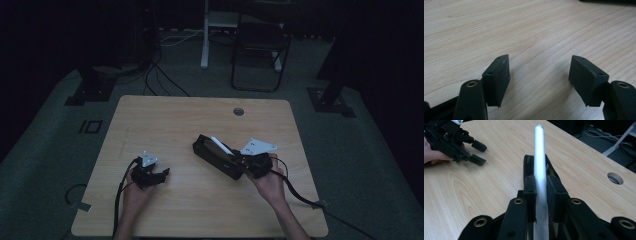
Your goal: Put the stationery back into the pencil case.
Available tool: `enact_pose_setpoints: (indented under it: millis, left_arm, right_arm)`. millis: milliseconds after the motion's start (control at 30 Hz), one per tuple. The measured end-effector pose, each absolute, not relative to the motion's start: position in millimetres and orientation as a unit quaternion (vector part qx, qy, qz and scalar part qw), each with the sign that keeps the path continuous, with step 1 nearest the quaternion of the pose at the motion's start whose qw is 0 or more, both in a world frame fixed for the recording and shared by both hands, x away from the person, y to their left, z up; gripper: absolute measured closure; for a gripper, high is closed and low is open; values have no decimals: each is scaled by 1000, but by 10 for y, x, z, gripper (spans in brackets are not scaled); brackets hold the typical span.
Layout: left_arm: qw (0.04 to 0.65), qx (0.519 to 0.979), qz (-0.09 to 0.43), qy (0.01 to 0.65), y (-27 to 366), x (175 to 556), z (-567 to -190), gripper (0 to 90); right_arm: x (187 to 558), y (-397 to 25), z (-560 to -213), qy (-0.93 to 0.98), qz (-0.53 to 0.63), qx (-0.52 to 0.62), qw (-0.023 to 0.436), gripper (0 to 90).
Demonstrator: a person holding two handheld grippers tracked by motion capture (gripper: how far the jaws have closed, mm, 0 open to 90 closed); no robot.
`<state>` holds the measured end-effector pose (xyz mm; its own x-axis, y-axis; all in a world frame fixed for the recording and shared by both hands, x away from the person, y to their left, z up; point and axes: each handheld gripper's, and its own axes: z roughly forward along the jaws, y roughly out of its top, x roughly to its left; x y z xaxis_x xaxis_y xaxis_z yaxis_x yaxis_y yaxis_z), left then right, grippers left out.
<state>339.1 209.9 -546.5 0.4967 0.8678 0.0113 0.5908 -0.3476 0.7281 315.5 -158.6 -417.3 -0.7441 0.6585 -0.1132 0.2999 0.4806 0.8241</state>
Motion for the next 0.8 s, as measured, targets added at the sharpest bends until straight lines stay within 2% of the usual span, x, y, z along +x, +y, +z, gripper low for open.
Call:
enact_pose_setpoints:
  millis: [800]
  left_arm:
    - [340, 795, 203, 459, 2100, 3391, -5465, 338]
  right_arm:
    - [3324, -1596, -4136, 830, 422, 292, 218, 786]
